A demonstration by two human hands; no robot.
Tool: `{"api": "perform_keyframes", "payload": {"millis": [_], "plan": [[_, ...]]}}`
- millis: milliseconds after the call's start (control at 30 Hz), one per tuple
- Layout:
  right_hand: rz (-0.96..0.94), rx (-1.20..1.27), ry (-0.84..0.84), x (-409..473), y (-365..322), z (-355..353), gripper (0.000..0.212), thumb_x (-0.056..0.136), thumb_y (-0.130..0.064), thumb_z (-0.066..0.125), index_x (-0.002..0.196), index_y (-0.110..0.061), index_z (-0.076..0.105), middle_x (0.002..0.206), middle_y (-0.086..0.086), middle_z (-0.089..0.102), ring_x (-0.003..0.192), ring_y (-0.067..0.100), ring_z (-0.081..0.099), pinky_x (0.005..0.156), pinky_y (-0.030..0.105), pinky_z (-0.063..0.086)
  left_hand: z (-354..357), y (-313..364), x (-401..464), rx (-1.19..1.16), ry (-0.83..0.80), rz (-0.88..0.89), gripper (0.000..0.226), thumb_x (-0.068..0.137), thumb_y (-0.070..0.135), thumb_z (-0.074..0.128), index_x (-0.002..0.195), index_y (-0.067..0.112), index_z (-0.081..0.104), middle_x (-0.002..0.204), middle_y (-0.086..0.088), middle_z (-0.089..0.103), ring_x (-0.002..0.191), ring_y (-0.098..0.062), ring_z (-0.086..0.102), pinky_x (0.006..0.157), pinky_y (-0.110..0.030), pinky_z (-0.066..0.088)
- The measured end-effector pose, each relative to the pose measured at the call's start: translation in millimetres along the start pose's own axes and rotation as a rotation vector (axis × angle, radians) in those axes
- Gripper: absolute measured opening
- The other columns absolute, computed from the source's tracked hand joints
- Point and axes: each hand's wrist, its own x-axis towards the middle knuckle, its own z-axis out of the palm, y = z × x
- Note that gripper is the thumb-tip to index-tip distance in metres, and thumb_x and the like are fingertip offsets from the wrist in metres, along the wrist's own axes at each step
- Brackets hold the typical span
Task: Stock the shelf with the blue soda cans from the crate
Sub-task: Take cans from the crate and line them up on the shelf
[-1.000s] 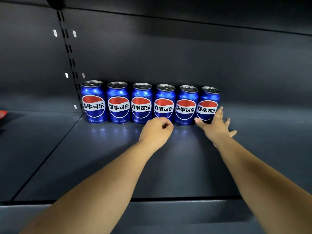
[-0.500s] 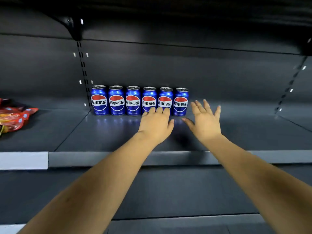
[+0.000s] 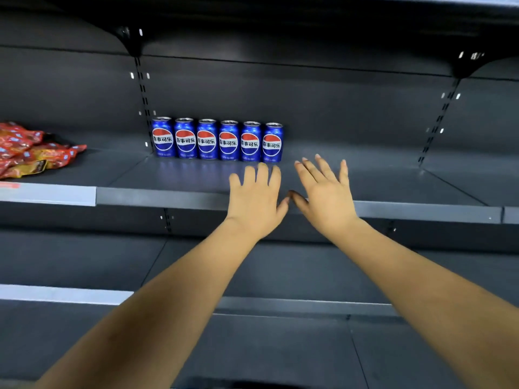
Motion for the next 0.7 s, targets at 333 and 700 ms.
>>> {"api": "perform_keyframes", "payload": {"millis": [333, 700], "plan": [[-0.007, 0.083, -0.241, -88, -29, 1, 0.065, 0.090, -0.035, 0.059, 0.144, -0.007, 0.037, 0.149, 0.012, 0.038, 0.142, 0.033, 0.026, 0.113, 0.059, 0.005, 16, 11, -79, -0.007, -0.161, 0.046, 0.068, 0.097, 0.050, 0.028, 0.150, 0.012, 0.010, 0.155, -0.015, 0.013, 0.138, -0.036, 0.019, 0.107, -0.055, 0.020], [0.079, 0.094, -0.401, -155, -48, 1, 0.067, 0.097, -0.047, 0.041, 0.151, -0.017, 0.016, 0.158, 0.002, 0.019, 0.146, 0.022, 0.011, 0.116, 0.050, -0.001, 41, 21, -136, 0.030, -0.221, 0.107, 0.067, 0.097, 0.051, 0.029, 0.148, 0.011, 0.013, 0.152, -0.015, 0.016, 0.137, -0.036, 0.019, 0.107, -0.053, 0.021]]}}
